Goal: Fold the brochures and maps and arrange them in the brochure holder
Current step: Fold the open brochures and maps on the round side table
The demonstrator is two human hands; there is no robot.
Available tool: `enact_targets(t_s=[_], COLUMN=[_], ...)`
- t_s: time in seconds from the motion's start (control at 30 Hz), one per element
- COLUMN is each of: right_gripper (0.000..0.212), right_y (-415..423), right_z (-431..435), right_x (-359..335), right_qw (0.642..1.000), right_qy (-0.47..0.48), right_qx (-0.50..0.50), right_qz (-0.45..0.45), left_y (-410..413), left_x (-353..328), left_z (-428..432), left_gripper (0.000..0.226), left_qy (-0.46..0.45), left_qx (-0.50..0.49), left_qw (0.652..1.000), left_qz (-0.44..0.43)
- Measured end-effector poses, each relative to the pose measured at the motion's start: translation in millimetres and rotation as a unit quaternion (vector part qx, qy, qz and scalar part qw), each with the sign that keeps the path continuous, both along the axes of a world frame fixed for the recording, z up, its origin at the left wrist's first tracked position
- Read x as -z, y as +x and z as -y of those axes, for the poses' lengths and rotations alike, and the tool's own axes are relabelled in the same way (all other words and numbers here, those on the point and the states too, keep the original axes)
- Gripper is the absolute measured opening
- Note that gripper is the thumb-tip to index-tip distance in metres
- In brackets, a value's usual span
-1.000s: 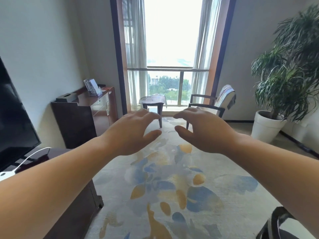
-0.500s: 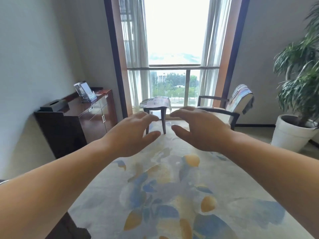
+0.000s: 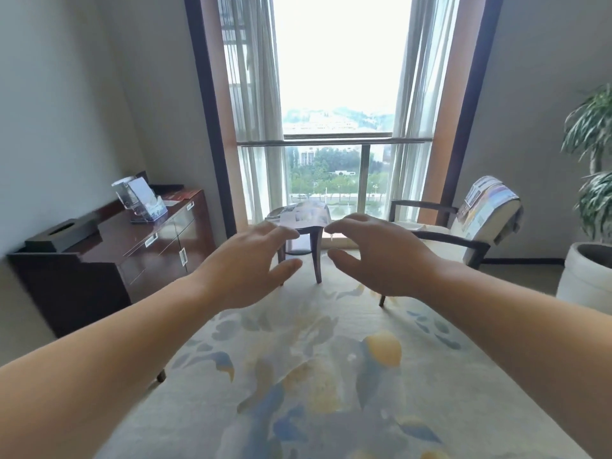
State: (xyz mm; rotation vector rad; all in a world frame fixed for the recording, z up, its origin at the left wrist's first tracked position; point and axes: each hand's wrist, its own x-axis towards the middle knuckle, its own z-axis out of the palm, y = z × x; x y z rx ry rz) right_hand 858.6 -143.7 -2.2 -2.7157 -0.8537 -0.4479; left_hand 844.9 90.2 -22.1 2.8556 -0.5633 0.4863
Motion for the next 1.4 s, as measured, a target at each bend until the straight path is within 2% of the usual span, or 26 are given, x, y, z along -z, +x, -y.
enact_targets(t_s=[0.37,0.9,1.4], right_gripper=[0.042,0.045,0.046], right_y=[202,545,817], right_z=[-23,3,-65], right_x=[10,29,61], right_qw=[0.999,0.996,0.993], right_qy=[0.012,0.035,0.01], right_qx=[0.017,-0.008,0.032], right_qz=[-0.033,-0.077,-0.112], left_y=[214,535,816], left_x=[12,30,69], left_z=[-9,22,-66], left_gripper=[0.048,0.05,0.051], left_qy=[-0.02,-0.035,-0.05], left_qx=[0.024,-0.025,-0.026], left_qw=[0.999,0.996,0.994], left_qz=[-0.02,-0.077,-0.095])
